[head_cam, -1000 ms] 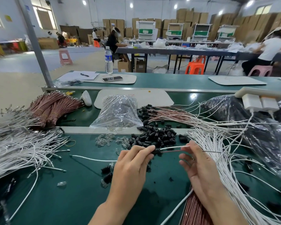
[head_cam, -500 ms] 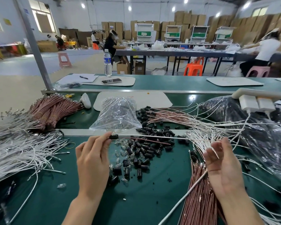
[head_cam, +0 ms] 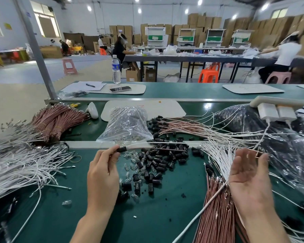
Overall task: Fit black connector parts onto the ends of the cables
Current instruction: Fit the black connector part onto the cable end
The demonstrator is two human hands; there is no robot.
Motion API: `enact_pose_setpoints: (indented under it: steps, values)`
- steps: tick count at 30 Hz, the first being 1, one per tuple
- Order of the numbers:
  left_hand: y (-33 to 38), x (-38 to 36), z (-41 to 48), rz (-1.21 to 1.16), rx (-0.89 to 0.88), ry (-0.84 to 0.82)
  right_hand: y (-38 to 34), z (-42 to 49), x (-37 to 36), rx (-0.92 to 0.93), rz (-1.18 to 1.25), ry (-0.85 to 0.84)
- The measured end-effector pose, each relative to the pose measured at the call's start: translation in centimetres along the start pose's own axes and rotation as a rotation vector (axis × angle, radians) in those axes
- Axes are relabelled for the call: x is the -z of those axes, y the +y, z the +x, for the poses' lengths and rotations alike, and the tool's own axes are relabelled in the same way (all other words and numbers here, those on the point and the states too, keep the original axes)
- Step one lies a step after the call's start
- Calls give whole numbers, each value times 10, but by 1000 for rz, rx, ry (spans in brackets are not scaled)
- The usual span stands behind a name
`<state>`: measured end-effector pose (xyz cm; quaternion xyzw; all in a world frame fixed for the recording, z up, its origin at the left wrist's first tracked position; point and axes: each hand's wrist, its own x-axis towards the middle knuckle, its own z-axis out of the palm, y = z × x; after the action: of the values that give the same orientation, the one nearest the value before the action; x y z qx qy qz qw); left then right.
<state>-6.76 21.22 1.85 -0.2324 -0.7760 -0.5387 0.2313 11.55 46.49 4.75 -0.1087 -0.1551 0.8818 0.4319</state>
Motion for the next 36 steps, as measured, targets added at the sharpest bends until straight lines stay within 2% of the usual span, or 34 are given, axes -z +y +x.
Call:
enact_pose_setpoints:
  steps: [2, 4, 7, 9, 14, 19, 25, 33, 36]
  values:
    - [9, -4, -2, -120, 44, -2, 7, -2, 1, -101, -104, -83]
    - [20, -8, -6, -195, 47, -18, 19, -7, -2, -236, -339, -202]
    - [34, -15, -17, -230, 0, -53, 46, -22, -11, -415, -680, -453]
    - [39, -22, -28, -182, -68, -121, 63, -31, -14, -475, -822, -525]
    - [49, -35, -47, -21, -212, -327, 80, -34, -13, -341, -853, -400]
    - [49, -33, -45, -76, -106, -438, 80, -31, -10, -298, -856, -351]
    - [49, -31, -45, 13, -87, -455, 80, -28, -6, -326, -845, -325]
    - [44, -33, -46, -14, -52, -496, 79, -25, -7, -283, -764, -263]
    - [42, -34, -46, -16, -61, -496, 82, -29, -7, -310, -785, -325]
